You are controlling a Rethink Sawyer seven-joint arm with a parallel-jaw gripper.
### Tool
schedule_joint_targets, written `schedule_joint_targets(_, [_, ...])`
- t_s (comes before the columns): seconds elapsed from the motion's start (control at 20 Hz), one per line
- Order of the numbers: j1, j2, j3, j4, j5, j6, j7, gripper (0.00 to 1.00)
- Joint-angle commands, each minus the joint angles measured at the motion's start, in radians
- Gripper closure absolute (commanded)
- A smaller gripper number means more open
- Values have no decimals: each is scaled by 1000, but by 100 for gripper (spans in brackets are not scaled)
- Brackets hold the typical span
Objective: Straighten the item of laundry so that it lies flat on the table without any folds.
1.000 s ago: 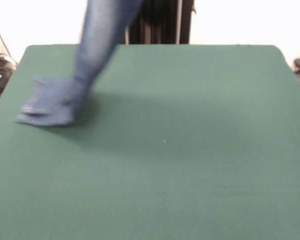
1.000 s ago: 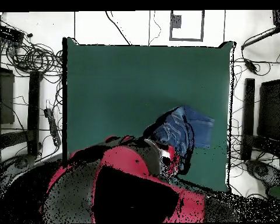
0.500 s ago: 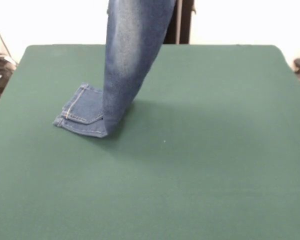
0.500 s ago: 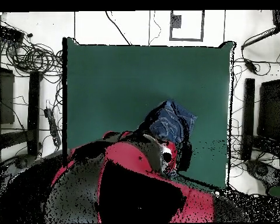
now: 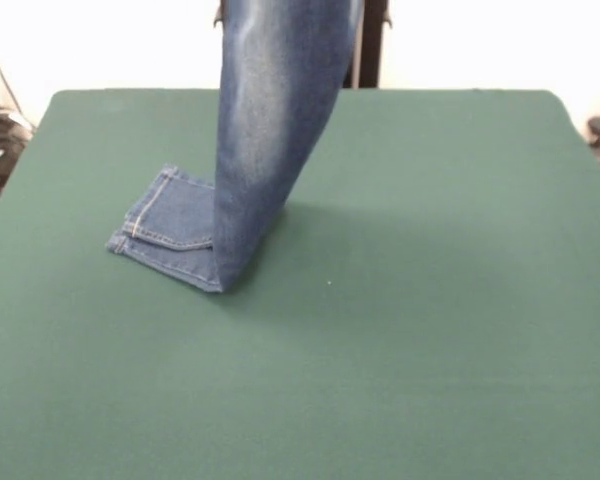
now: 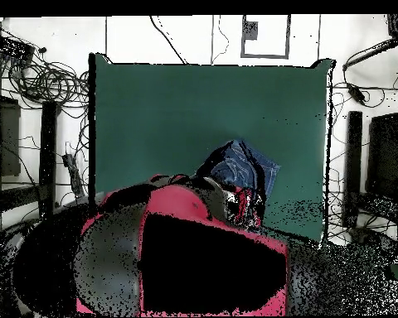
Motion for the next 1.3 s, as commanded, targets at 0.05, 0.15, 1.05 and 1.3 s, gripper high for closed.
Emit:
schedule_joint_targets(0.05, [6, 47, 33, 90, 37, -32, 264, 100])
schedule_joint_targets(0.15, [6, 47, 32, 88, 42, -26, 263, 100])
schedule_joint_targets(1.05, [-83, -50, -28, 63, 39, 79, 115, 100])
schedule_joint_targets(1.3, [-137, -94, -22, 49, 32, 127, 22, 100])
